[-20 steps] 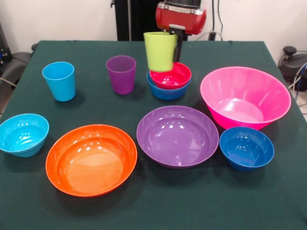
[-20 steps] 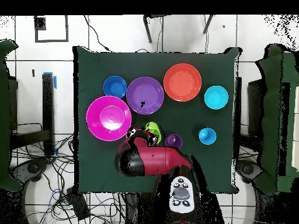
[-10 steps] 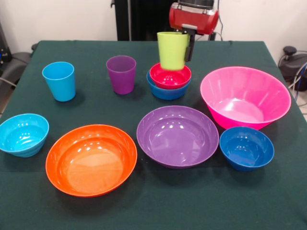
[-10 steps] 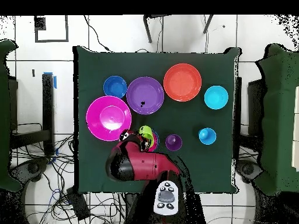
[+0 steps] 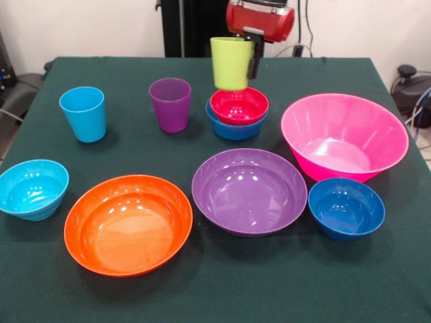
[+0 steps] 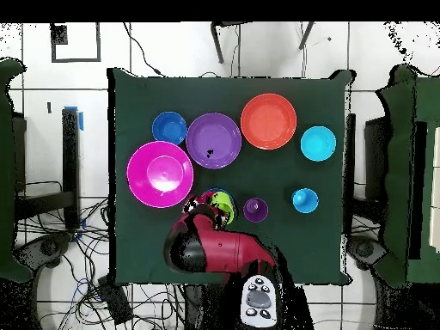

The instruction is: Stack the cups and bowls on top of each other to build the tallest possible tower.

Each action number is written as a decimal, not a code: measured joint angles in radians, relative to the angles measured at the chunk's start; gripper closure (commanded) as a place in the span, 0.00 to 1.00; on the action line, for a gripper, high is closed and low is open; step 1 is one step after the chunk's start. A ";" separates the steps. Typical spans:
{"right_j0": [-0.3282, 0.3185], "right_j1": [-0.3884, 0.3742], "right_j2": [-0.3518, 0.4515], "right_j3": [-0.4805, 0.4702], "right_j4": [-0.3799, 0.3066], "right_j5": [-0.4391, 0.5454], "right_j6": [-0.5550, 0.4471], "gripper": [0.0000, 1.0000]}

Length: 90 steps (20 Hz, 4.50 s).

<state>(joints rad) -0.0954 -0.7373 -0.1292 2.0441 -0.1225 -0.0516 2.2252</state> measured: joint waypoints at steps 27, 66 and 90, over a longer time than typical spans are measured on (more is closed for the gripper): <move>0.085 0.134 -0.054 0.004 -0.052 -0.030 0.000 1.00; -0.006 0.108 -0.054 -0.003 -0.072 -0.035 0.000 1.00; 0.008 0.089 -0.029 -0.051 -0.115 0.034 0.000 1.00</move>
<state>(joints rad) -0.0877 -0.6480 -0.1581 1.9929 -0.2374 -0.0172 2.2252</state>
